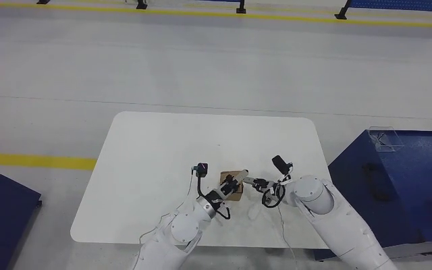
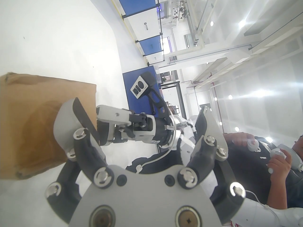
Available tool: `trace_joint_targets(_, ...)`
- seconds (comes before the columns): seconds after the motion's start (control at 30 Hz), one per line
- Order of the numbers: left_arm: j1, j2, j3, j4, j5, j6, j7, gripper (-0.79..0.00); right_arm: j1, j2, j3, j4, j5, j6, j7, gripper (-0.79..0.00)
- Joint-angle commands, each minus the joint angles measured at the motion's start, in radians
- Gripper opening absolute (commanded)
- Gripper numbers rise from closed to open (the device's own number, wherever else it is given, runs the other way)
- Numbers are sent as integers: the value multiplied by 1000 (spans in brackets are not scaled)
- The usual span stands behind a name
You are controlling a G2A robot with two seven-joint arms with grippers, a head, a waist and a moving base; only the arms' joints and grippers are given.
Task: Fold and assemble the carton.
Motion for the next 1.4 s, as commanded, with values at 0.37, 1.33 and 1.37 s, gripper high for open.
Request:
trace_joint_targets(0.37, 27, 3, -30, -19, 19, 5, -11, 0, 7, -18, -56, -15, -42, 25, -26, 0)
trace_joint_targets(1.33, 16, 55, -190, -78, 272, -339, -89, 0, -53, -24, 68, -124, 50, 126, -184, 0)
trace_joint_targets(1.37, -1, 60, -203, -70, 298, -374, -108, 0, -65, -22, 85, -139, 50, 137, -202, 0)
